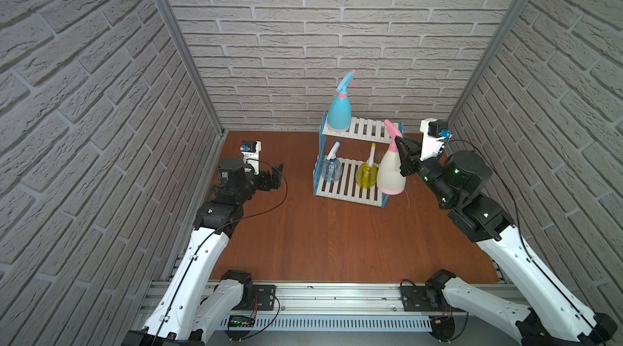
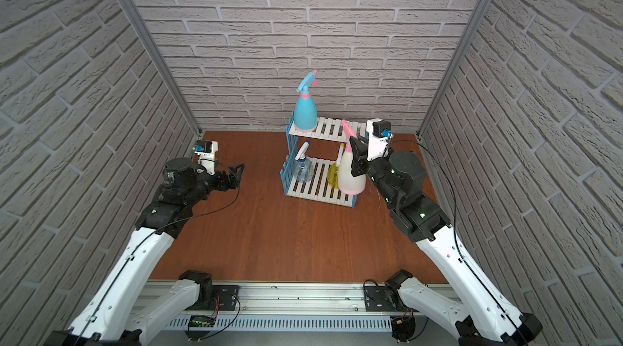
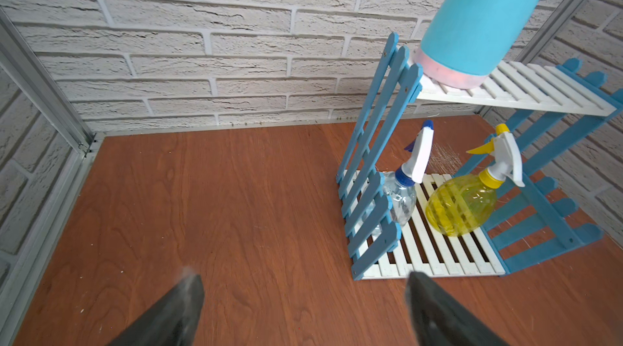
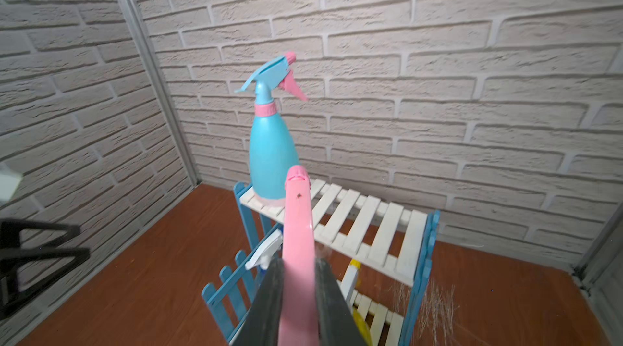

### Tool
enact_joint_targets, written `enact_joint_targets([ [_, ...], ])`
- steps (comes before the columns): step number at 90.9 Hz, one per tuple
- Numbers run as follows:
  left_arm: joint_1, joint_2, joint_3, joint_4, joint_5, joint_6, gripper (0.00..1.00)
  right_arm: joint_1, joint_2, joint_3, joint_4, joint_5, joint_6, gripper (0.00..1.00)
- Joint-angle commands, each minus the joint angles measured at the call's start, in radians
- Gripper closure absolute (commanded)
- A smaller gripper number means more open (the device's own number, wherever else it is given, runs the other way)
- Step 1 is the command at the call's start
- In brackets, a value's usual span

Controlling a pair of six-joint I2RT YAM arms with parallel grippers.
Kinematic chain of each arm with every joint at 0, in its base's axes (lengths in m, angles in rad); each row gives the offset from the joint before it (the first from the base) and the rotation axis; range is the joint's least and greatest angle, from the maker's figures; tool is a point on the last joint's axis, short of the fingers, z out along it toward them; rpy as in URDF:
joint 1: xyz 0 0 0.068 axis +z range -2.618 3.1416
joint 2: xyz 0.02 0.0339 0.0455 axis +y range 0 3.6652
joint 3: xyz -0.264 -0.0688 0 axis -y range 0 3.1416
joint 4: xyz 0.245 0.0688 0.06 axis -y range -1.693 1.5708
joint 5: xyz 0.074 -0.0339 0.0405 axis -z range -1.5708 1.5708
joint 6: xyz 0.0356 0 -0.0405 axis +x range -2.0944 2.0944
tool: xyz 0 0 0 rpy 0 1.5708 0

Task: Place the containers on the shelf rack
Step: 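Place the container on the shelf.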

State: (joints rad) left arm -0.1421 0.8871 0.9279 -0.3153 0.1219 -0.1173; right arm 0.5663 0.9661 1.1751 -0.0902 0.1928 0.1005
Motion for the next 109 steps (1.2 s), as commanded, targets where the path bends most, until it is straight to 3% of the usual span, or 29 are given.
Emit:
enact_joint_targets([
  [1, 0.007, -0.023, -0.022, 0.062, -0.033, 0.026, 0.02, 0.0, 0.03, -0.005, 0.326, 0.121, -0.07, 0.96],
  [18, 0.007, -0.025, -0.029, 0.057, -0.027, 0.042, 0.02, 0.0, 0.157, 0.047, 0.503, 0.144, -0.128, 0.97],
  [30, 0.007, -0.015, -0.016, 0.041, -0.022, 0.059, 0.02, 0.0, 0.266, 0.146, 0.508, 0.157, -0.174, 0.97],
  [62, 0.007, -0.025, -0.014, 0.028, -0.013, 0.068, 0.02, -0.003, 0.51, 0.314, 0.64, 0.326, -0.223, 0.97],
  [109, 0.007, -0.031, -0.017, 0.029, 0.003, 0.061, 0.02, -0.008, 0.64, 0.393, 0.681, 0.459, -0.284, 0.97],
])
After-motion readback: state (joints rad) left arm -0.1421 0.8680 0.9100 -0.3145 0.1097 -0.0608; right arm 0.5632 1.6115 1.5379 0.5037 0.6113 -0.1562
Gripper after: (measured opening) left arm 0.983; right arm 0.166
